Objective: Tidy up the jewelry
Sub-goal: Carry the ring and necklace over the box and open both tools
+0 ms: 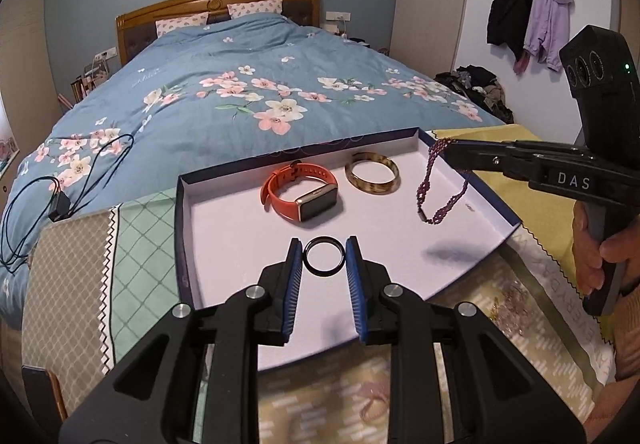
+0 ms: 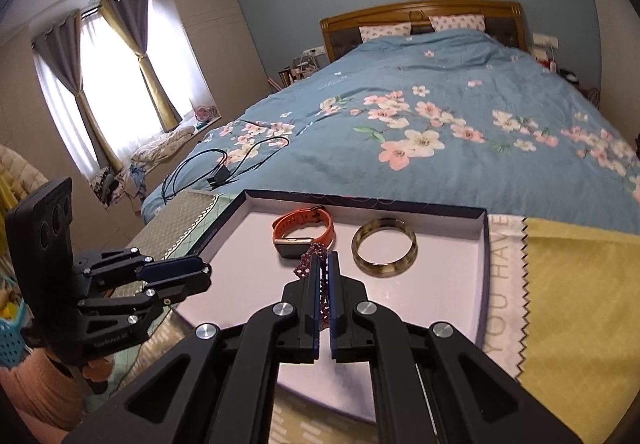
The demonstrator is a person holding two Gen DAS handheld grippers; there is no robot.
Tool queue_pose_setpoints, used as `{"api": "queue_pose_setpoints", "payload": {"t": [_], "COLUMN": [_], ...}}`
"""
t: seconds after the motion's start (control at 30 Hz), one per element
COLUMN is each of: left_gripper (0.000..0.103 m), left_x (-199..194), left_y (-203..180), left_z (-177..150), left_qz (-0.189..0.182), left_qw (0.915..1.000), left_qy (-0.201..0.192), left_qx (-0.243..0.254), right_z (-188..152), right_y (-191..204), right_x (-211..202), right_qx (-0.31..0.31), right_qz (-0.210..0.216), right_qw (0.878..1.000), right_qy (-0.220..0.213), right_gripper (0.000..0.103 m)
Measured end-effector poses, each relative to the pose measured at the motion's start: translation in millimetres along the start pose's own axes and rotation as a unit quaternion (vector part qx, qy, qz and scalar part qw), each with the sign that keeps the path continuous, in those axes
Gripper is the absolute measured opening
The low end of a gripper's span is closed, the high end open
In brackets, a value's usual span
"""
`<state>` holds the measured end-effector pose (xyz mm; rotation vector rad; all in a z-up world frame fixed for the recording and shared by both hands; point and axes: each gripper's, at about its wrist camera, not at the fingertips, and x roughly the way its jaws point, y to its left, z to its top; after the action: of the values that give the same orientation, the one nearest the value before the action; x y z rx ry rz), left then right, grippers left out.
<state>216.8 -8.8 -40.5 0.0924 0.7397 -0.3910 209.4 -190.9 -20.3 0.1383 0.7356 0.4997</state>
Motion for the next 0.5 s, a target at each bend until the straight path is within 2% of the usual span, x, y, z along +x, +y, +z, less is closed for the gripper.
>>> {"api": "queue_pose_setpoints", "payload": {"t": [0.3, 0.5], "left_gripper": [0.022, 0.022], "left_x": [30, 47], "left_y": [7, 8], "left_z": [8, 11], "left_qz": [0.008, 0.01], "left_qw": [0.9997, 0.9991], "left_qy": [0.024, 0.039], "left_qx": [-0.007, -0.007], "right_z": [4, 0], "right_y": [-11, -23], "right_x": [25, 38], "right_qx": [0.043, 0.06], "right_qz": [0.012, 0.002], "right_qw": [0.999, 0.998], "right_qy": [0.015, 0.034], "right_gripper": [0.002, 0.003]}}
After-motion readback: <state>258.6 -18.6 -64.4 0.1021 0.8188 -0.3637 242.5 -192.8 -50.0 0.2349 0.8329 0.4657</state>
